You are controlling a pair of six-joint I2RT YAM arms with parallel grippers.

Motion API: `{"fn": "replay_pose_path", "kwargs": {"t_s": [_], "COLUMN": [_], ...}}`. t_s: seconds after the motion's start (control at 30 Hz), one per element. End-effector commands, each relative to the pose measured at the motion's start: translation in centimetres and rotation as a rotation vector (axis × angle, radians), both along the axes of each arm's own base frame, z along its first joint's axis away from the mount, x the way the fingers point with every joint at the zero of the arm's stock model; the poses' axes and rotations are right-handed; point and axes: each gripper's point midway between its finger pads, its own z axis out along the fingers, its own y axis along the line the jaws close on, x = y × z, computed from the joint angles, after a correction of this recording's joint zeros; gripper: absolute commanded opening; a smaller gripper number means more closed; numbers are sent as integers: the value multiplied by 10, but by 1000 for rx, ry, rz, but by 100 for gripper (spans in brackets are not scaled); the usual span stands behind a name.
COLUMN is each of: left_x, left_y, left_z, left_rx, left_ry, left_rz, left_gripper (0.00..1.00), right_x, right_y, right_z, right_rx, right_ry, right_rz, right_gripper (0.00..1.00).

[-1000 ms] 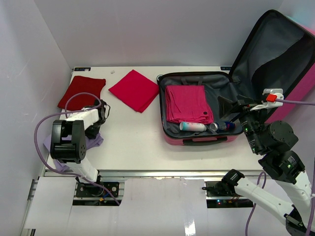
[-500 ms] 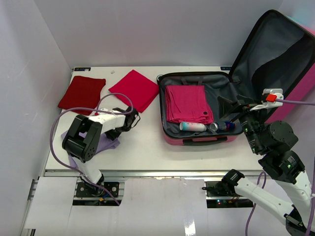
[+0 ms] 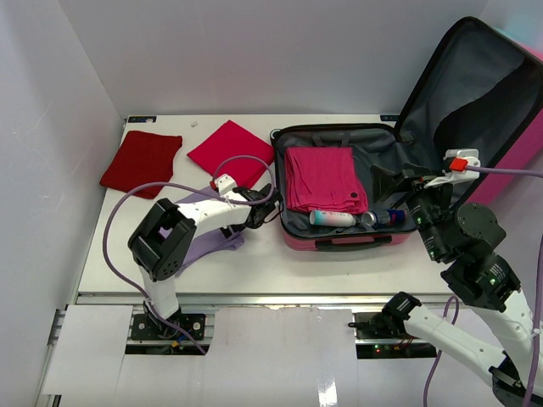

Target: Pack the luggage

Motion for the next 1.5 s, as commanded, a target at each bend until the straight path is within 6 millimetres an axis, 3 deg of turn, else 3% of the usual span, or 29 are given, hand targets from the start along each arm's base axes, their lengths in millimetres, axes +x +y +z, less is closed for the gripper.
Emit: {"fn": "replay_pose_path", "kwargs": {"t_s": [0.0,0.07,0.13,0.27,0.37,0.53,0.6,0.7,0.8,0.87,1.0,1.13,1.47], "left_x": [18,26,34,45,21,-14,-30,-40,-46,-48,-40,-41,-45], "left_y": [13,26,58,115,185,236,251,252,252,242,231,235,238], "left_z": [71,92,105,107,98,76,65,56,42,27,20,17,20], "left_rx": [-7,6,-16,-158,-227,-262,-251,-277,-303,-354,-397,-366,-356], "left_ry": [-148,-164,-162,-184,-239,-293,-293,-300,-324,-336,-393,-385,-420], "left_rz": [-3,-18,26,42,213,310,404,457,491,453,370,367,373], "left_gripper": [90,89,88,84,82,82,83,85,86,86,86,87,89], "right_x": [-1,5,9,17,30,56,69,89,101,110,125,135,154], "right_y": [2,9,14,31,64,140,170,214,250,272,307,348,387], "right_z": [18,13,9,12,13,-13,-32,-75,-101,-117,-165,-208,-289], "right_rx": [9,-9,-25,-44,-78,-197,-237,-294,-310,-312,-341,-379,-406], "right_ry": [-32,-12,7,36,80,206,256,345,383,405,479,540,654], "right_rz": [12,18,27,66,154,371,430,496,553,585,619,639,642], "right_gripper": [82,82,82,82,82,82,83,85,86,87,88,88,88]}}
